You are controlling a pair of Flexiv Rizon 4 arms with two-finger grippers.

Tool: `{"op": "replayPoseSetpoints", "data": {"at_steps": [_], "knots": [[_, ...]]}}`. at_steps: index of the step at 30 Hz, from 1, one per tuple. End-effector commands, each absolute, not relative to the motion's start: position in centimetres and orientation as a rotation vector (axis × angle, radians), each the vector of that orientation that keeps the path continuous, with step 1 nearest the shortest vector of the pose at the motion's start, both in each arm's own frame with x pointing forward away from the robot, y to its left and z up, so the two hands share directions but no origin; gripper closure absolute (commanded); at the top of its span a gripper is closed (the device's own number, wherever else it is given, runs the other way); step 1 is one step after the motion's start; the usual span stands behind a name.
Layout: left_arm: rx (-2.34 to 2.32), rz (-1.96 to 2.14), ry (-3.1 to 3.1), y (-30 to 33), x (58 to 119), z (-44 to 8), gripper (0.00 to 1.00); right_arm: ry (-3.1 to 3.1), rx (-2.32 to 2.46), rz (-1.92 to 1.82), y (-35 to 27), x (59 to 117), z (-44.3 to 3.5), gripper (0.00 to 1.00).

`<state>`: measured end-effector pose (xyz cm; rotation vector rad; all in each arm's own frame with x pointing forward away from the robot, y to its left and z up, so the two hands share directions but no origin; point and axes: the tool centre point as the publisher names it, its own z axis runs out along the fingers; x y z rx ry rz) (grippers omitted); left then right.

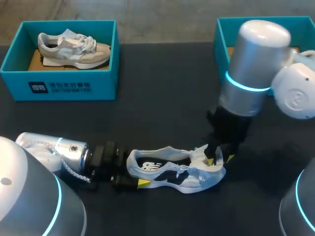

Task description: Take the shoe out of the shoebox, open the shoe tongue, remove and reinsert the insole, then place the shoe into the shoebox

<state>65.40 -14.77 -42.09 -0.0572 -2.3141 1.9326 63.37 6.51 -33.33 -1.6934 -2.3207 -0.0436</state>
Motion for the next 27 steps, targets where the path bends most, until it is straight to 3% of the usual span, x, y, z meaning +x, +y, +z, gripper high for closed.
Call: {"op": "replayPoseSetpoints", "data": {"at_steps": [1,16,23,24,25,26,27], "knots": [[-0.056,1.932,-2.317,-14.7,65.4,-42.1,1.00,-2.257,-1.638,-0.181,5.2,62.3,-31.2,0.00],[-0.056,1.932,-2.317,-14.7,65.4,-42.1,1.00,-2.631,-1.541,-0.029,5.0,60.6,-24.2,0.00],[-0.056,1.932,-2.317,-14.7,65.4,-42.1,1.00,-2.956,-1.051,0.082,7.4,60.9,-20.9,0.00],[-0.056,1.932,-2.317,-14.7,65.4,-42.1,1.00,-2.970,-0.985,0.095,7.7,60.9,-20.7,0.15],[-0.056,1.932,-2.317,-14.7,65.4,-42.1,1.00,-2.986,-0.932,0.145,8.3,61.1,-20.4,0.49],[-0.056,1.932,-2.317,-14.7,65.4,-42.1,1.00,-2.995,-0.891,0.153,8.7,61.3,-20.1,0.68],[-0.056,1.932,-2.317,-14.7,65.4,-42.1,1.00,-3.018,-0.820,0.165,9.2,61.4,-19.9,0.98]]}}
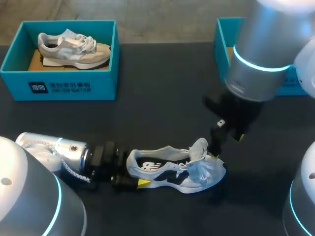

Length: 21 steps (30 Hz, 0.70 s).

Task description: Take the shoe out of the shoebox, open the shoe tongue, remove and reinsert the insole, then place the shoe into the shoebox

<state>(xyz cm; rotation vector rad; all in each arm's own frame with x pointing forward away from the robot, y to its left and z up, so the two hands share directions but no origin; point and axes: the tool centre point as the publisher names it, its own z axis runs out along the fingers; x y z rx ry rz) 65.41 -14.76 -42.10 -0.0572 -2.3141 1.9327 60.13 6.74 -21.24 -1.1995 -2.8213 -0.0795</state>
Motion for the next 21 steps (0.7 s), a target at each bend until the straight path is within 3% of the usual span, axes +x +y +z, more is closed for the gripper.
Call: {"op": "replayPoseSetpoints", "data": {"at_steps": [1,6,21], "knots": [[-0.056,1.932,-2.317,-14.7,65.4,-42.1,1.00,-3.030,-0.793,0.170,9.6,61.4,-19.7,1.00],[-0.056,1.932,-2.317,-14.7,65.4,-42.1,1.00,-3.154,-0.358,0.123,11.9,61.2,-18.9,1.00],[-0.056,1.932,-2.317,-14.7,65.4,-42.1,1.00,-3.155,0.085,0.112,16.1,61.8,-20.3,1.00]]}}
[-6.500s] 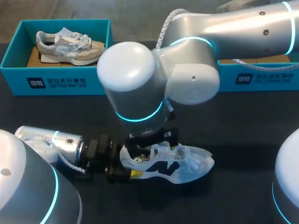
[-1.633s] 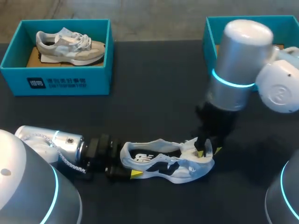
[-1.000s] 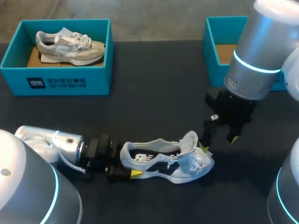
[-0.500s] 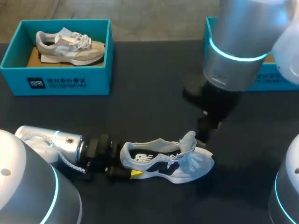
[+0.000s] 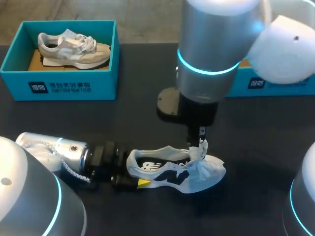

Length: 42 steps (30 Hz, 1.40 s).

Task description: Take the shoe out of the shoebox, open the shoe tongue, remove and reinsert the insole, then place the shoe into the shoebox

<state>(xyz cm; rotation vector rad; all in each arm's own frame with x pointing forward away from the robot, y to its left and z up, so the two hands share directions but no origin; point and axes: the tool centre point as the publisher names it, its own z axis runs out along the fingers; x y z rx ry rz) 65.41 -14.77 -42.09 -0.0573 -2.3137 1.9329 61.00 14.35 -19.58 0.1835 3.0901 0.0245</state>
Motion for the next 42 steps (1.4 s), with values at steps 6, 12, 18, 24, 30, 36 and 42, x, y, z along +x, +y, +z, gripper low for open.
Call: {"op": "replayPoseSetpoints", "data": {"at_steps": [6,12,18,24,30,36,42], "knots": [[-0.056,1.932,-2.317,-14.7,65.4,-42.1,1.00,3.122,-0.085,-0.111,16.1,61.8,-20.3,1.00],[-0.056,1.932,-2.317,-14.7,65.4,-42.1,1.00,3.087,-0.142,-0.308,20.5,62.5,-23.6,1.00],[-0.056,1.932,-2.317,-14.7,65.4,-42.1,1.00,3.050,-0.072,-0.339,22.0,62.8,-26.4,1.00],[-0.056,1.932,-2.317,-14.7,65.4,-42.1,1.00,3.033,-0.073,-0.284,22.8,62.9,-28.9,1.00],[-0.056,1.932,-2.317,-14.7,65.4,-42.1,1.00,3.045,0.035,-0.254,22.7,62.9,-30.2,1.00],[-0.056,1.932,-2.317,-14.7,65.4,-42.1,1.00,3.045,0.035,-0.254,22.7,62.9,-30.2,1.00],[-0.056,1.932,-2.317,-14.7,65.4,-42.1,1.00,3.034,0.048,-0.238,22.7,63.1,-31.1,1.00]]}}
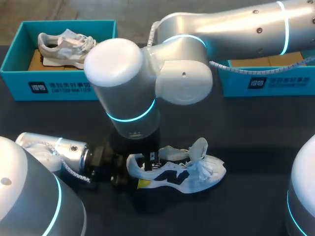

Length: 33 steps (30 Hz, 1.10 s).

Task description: Take the shoe out of the shoebox, open the shoe tongue, remove and reinsert the insole, then place the shoe into the shoebox

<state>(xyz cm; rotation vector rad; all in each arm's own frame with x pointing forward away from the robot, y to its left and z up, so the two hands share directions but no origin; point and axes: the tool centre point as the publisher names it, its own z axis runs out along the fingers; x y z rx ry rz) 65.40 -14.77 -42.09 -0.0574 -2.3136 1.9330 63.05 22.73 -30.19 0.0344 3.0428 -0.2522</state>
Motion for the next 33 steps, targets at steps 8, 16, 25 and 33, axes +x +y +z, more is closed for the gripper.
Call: {"op": "replayPoseSetpoints", "data": {"at_steps": [8,16,25,33], "knots": [[-0.056,1.932,-2.317,-14.7,65.4,-42.1,1.00,3.032,0.112,-0.165,22.5,64.2,-34.8,1.00],[-0.056,1.932,-2.317,-14.7,65.4,-42.1,1.00,3.020,0.119,-0.152,22.3,65.3,-35.7,1.00],[-0.056,1.932,-2.317,-14.7,65.4,-42.1,1.00,3.045,0.139,-0.178,22.1,66.4,-37.8,1.00],[-0.056,1.932,-2.317,-14.7,65.4,-42.1,1.00,3.049,0.183,-0.171,21.2,66.6,-39.2,1.00]]}}
